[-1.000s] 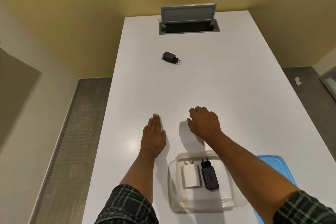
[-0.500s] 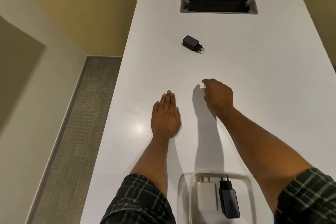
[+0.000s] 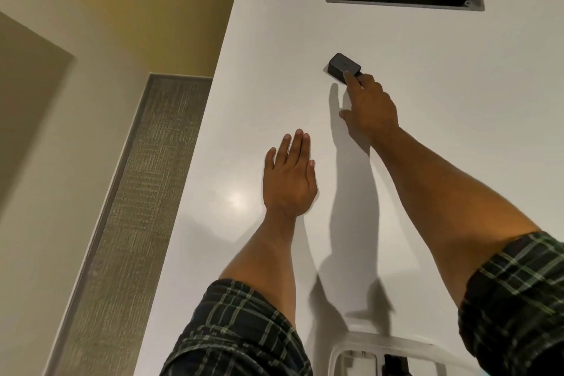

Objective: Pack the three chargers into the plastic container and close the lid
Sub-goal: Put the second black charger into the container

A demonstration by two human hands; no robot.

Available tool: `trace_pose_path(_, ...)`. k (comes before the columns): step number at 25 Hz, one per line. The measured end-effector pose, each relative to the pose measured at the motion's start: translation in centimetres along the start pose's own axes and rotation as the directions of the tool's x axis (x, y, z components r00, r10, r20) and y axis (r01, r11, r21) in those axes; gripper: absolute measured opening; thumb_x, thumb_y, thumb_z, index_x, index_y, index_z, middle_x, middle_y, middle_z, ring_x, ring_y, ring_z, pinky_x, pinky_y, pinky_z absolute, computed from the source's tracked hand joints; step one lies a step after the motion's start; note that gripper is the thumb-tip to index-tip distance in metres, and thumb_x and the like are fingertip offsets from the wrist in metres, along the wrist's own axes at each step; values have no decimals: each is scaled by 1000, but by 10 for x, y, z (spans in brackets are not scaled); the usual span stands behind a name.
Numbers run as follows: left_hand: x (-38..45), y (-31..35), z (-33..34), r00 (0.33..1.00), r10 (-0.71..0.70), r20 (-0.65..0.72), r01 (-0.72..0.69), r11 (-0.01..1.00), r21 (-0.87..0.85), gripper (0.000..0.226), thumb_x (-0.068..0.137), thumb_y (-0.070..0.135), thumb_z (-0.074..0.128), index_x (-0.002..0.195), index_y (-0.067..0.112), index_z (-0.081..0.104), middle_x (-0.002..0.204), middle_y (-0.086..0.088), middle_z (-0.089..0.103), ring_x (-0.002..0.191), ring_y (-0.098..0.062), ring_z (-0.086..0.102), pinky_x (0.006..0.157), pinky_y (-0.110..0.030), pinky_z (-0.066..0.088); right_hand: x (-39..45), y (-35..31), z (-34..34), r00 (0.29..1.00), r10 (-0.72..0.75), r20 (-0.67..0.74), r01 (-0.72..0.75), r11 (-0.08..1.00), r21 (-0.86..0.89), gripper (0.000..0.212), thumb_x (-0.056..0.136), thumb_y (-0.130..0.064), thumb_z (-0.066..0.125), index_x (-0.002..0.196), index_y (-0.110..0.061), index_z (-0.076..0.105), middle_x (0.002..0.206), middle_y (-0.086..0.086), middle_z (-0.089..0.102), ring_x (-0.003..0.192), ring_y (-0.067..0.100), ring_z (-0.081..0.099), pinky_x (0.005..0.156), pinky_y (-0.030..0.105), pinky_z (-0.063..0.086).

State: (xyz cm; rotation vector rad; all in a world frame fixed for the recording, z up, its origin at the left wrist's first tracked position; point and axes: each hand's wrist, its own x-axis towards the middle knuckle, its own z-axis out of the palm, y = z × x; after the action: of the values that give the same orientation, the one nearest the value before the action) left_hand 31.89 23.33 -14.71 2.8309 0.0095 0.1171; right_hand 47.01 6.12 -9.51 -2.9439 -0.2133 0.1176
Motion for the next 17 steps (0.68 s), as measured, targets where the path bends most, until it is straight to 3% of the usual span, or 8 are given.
trace_pose_path(3, 12, -1, 2, 1000, -18, 1, 18, 1000, 12, 55, 104, 36, 21, 159, 25, 21, 166, 8, 22, 154, -13, 18, 122, -41, 19, 26, 3, 1, 998, -11, -56, 9, 999, -35, 84, 84, -27, 76, 153, -16, 30, 147, 22, 41, 126, 42, 47, 99, 49, 43)
trace_pose_path(7, 18, 2, 2, 999, -35, 21, 34, 999, 32, 55, 105, 36, 21, 159, 27, 18, 166, 9, 19, 155, -12, 15, 123, -41, 18, 58, 6, -7, 997, -9, 72, 8, 1000, 26, 92, 83, -28, 76, 157, -28, 20, 158, 20, 28, 138, 41, 37, 110, 49, 35)
trace_pose_path(9, 18, 2, 1, 999, -36, 25, 35, 999, 38, 55, 104, 36, 22, 159, 27, 19, 166, 9, 19, 154, -12, 15, 123, -41, 18, 69, 0, -8, 994, -33, 102, 30, 999, 29, 91, 86, -30, 73, 157, -24, 16, 153, 21, 36, 133, 41, 43, 108, 48, 37)
trace_pose_path(13, 17, 3, 1, 999, -34, 31, 32, 997, 69, 55, 105, 35, 23, 159, 27, 20, 166, 9, 19, 154, -12, 16, 122, -41, 19, 72, -9, 0, 999, 36, -26, -34, 994, 103, 70, 95, -22, 60, 153, -6, 25, 135, 21, 51, 120, 39, 51, 97, 46, 42)
trace_pose_path(17, 17, 1, 3, 999, -35, 40, 31, 996, 85, 54, 105, 35, 21, 159, 27, 19, 167, 10, 18, 154, -12, 15, 123, -41, 19, 59, -15, 9, 984, 115, -137, -91, 981, 174, 50, 90, -11, 55, 137, 1, 43, 124, 21, 56, 112, 39, 54, 88, 43, 45)
